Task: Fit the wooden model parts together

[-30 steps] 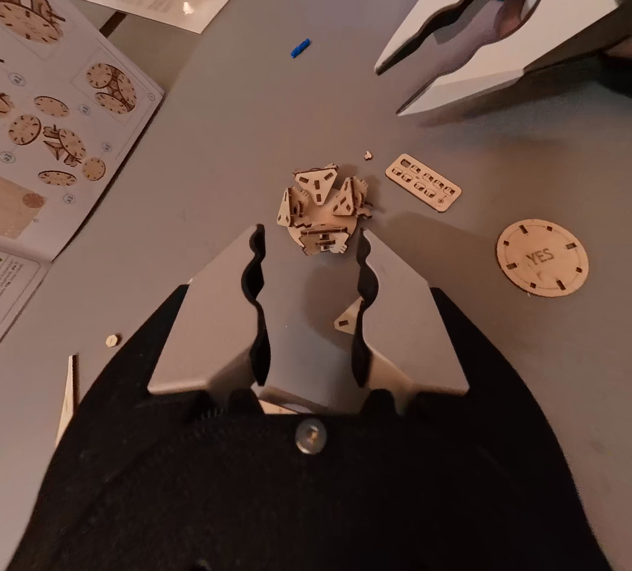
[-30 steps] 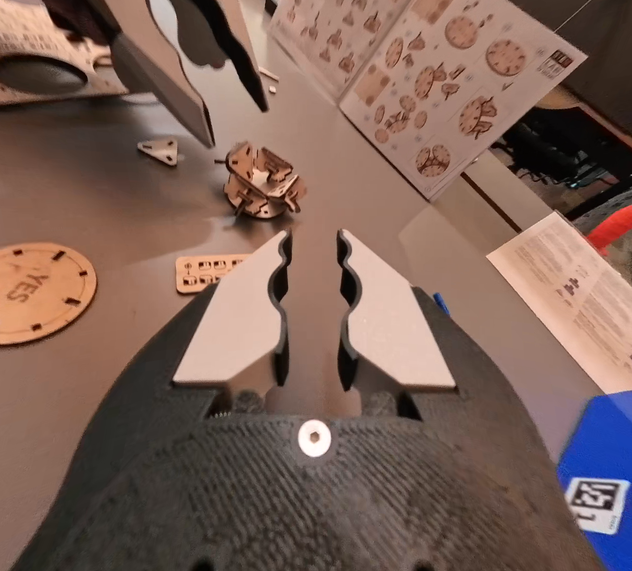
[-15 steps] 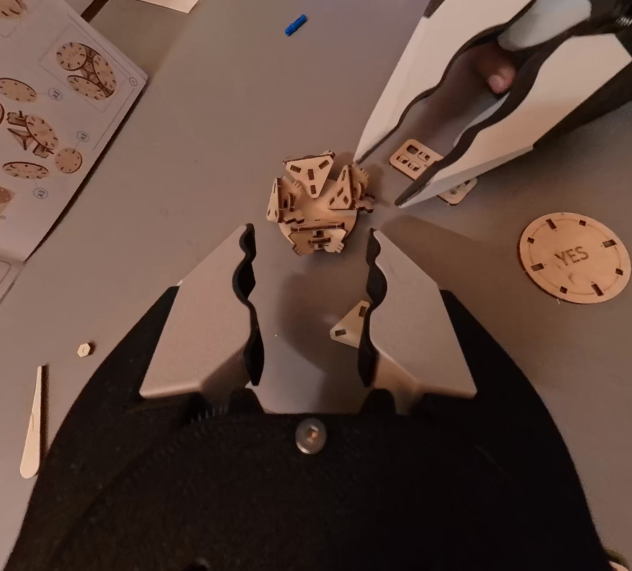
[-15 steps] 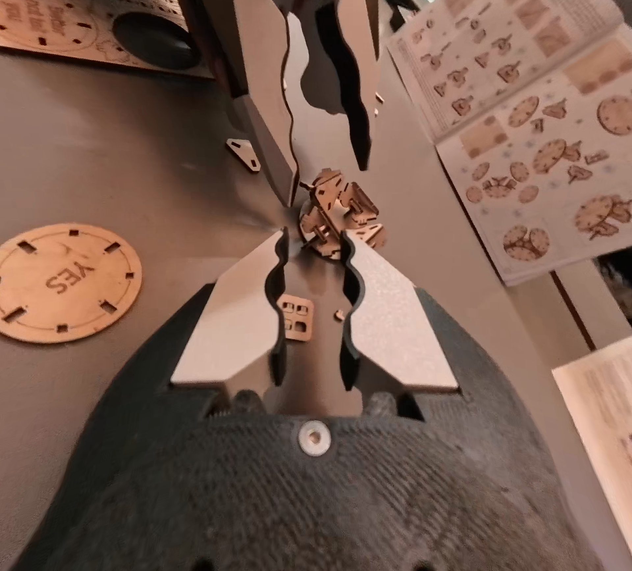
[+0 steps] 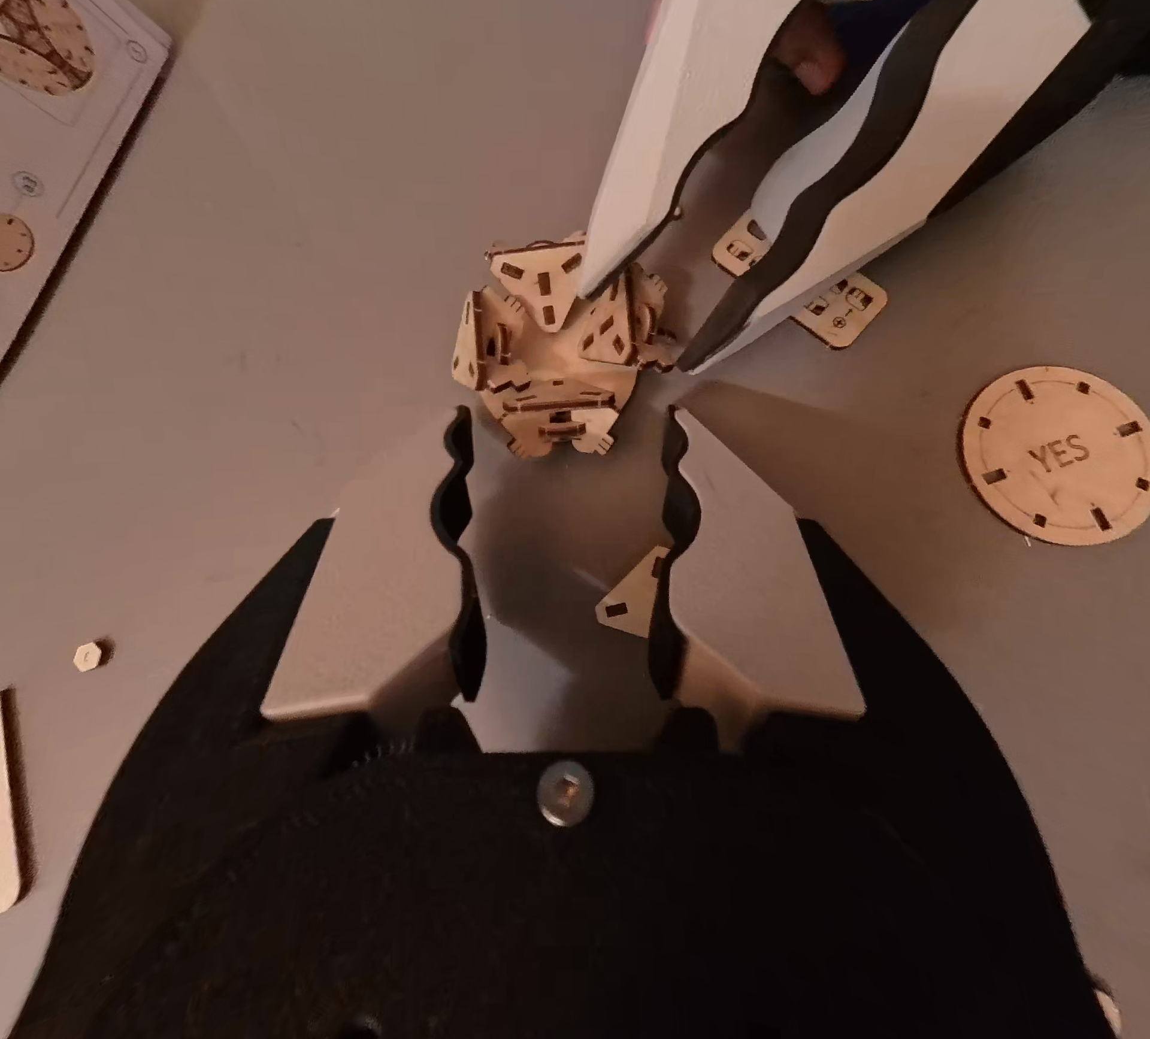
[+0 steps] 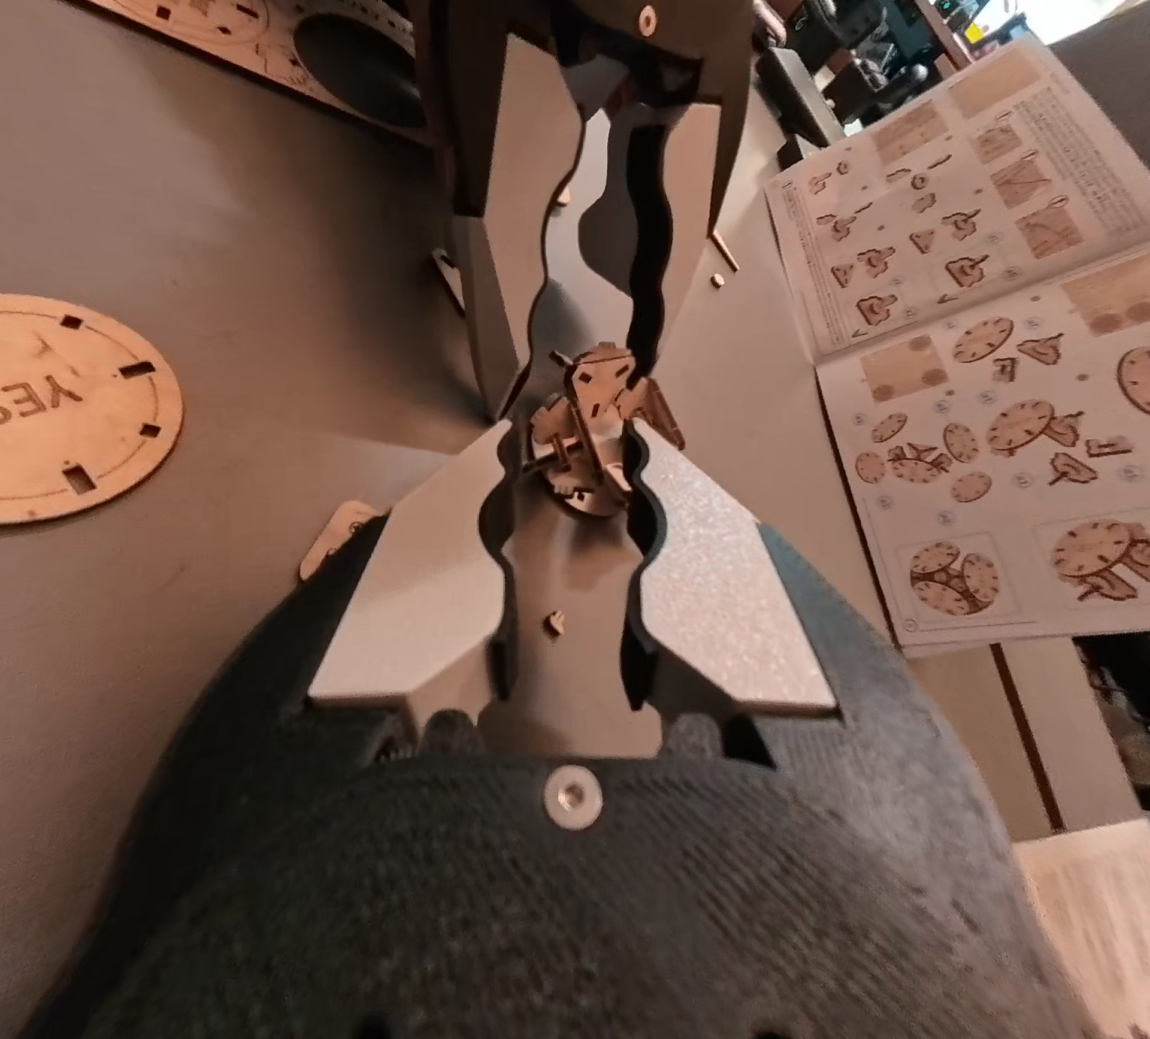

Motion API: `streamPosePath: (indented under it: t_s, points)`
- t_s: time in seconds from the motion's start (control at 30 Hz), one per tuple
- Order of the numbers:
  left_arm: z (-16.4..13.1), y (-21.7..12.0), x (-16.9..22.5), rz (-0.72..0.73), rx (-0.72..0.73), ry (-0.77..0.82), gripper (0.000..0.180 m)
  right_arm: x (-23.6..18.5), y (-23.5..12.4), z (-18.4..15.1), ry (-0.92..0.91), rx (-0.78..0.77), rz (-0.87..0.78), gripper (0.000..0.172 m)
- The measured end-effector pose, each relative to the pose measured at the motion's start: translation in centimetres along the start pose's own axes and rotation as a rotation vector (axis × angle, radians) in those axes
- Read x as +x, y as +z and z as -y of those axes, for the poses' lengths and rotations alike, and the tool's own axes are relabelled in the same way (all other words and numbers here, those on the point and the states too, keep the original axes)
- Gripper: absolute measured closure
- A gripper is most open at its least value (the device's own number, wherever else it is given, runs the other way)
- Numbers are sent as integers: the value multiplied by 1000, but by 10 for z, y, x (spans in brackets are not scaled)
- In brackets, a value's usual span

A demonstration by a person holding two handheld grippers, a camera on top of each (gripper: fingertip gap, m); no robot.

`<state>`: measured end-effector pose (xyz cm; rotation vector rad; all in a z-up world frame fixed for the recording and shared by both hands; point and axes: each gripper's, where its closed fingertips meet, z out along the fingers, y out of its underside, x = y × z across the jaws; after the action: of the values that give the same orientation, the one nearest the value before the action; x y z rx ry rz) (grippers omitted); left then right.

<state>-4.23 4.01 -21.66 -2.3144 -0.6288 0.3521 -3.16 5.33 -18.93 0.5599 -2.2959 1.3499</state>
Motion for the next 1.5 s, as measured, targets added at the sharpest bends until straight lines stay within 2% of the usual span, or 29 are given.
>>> streamPosePath:
  t_s: [0.1,0.3,0.47,0.63,0.73,0.8,0.93,1.03,1.1,1.23,1.3,1.43,1.5]
  points:
    - [-1,1,3,-33,-6,-6,126,-5,1,-3,2,-34,14,144]
    - [-1,1,4,-30,-5,2,132,-4,-1,-5,81,-47,35,134]
    - [0,0,6,-19,-1,40,144,-5,1,-7,112,-78,49,139]
    - [0,0,7,-7,5,56,144,-4,4,-12,199,-124,64,145]
    - [3,-3,3,4,27,37,135,3,2,-12,286,-134,18,150]
    - [8,-8,-1,15,73,10,125,15,-5,-5,366,-67,-28,155]
    - [27,-30,-11,42,261,-48,124,37,-29,17,652,159,-15,155]
    - [47,-50,-10,59,444,3,132,50,-48,35,910,376,73,155]
    - [57,-59,1,70,529,98,142,53,-54,40,1030,456,141,156]
    - [72,-72,24,187,629,326,156,50,-50,46,1151,498,221,156]
    - [75,-72,32,227,648,391,160,44,-45,48,1185,493,270,156]
    - [67,-56,40,140,576,344,154,32,-36,53,1246,478,367,156]
    - [65,-52,41,96,555,308,157,28,-35,58,1275,489,418,156]
